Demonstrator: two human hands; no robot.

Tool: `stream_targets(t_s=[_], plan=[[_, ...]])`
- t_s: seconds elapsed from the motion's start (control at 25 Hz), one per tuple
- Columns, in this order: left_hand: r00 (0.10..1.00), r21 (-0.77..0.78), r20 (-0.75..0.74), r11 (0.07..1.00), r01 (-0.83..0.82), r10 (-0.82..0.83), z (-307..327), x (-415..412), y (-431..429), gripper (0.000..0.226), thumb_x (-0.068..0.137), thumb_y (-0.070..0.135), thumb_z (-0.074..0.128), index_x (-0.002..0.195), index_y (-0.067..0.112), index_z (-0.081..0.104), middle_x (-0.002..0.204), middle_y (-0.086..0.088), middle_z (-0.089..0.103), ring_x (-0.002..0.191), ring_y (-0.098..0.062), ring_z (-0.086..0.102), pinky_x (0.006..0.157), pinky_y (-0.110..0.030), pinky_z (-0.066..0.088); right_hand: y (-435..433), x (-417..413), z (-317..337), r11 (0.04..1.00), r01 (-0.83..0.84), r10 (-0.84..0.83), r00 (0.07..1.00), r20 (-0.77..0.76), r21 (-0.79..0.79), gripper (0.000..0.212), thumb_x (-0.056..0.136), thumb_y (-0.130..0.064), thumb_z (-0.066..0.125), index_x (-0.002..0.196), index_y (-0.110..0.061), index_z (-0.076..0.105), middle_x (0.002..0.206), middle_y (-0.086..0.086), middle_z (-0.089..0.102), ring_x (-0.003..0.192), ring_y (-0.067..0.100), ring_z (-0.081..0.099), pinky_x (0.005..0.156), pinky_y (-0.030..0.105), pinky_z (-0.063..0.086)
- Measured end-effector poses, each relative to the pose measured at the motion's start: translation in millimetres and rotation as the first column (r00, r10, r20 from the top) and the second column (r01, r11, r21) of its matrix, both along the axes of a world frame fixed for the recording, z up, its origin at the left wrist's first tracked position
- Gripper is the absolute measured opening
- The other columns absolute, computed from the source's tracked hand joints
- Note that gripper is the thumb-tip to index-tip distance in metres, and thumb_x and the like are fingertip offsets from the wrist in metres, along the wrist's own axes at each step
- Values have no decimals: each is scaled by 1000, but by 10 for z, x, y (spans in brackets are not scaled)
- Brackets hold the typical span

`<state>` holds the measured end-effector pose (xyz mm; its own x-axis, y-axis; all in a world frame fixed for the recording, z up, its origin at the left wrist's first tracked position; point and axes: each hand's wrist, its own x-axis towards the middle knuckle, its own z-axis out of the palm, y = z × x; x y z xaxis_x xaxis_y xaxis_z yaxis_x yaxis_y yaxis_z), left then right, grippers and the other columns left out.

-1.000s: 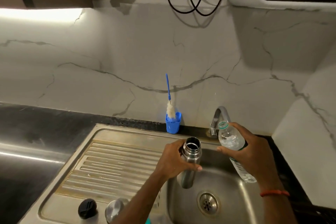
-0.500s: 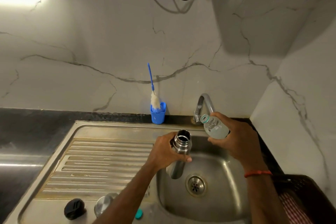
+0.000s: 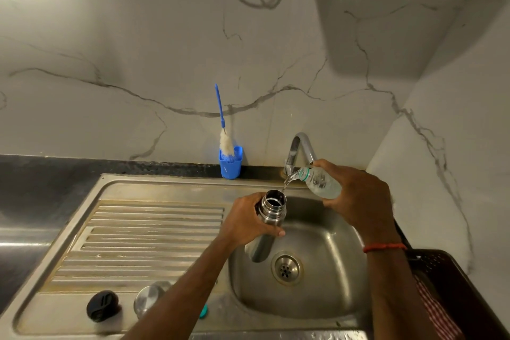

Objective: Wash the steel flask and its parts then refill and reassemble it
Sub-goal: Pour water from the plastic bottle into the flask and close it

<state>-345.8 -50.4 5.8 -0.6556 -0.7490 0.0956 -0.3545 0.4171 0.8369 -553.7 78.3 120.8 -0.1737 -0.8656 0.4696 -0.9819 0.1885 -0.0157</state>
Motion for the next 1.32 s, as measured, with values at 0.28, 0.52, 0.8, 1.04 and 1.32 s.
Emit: stream_targets(t_s=[0.28,0.52,0.8,1.04,1.32], plan=[[1000,-18,3,1000,9,-9,-63,22,30,82,56,38,98,128,24,60,112,14,67,97,12,56,97,-21,49,2,-28,20,1000,6,-7,999,-40,-26,72,73,-47,84,137,-36,54,97,-11,69,81,9,61,62,16,39],[1000,-36,6,999,23,-23,-121,46,33,82,56,40,98,125,33,56,109,21,61,104,2,58,105,-37,48,-3,-37,61,998,7,-11,998,-63,-59,70,74,-45,85,136,-33,55,93,-9,69,77,11,58,63,21,40],[999,-36,-9,999,32,-33,-215,71,20,83,56,41,97,128,30,58,115,19,62,107,4,57,105,-36,50,-4,-77,70,995,-14,7,997,-76,-95,77,68,-39,89,136,-27,57,98,-3,71,83,18,63,71,30,50],[1000,-41,-15,999,22,-23,-287,88,-13,82,55,43,97,127,28,60,117,12,68,109,-3,61,103,-37,51,7,-74,117,994,-10,0,996,-94,-109,77,66,-34,91,134,-27,57,96,-1,70,85,22,64,75,41,52],[999,-25,27,999,35,-34,-368,98,-37,80,56,43,97,125,24,62,113,14,68,102,9,58,95,-23,50,16,-60,143,991,9,-23,994,-109,-130,74,67,-31,91,133,-27,58,98,-1,71,87,23,64,78,41,48]])
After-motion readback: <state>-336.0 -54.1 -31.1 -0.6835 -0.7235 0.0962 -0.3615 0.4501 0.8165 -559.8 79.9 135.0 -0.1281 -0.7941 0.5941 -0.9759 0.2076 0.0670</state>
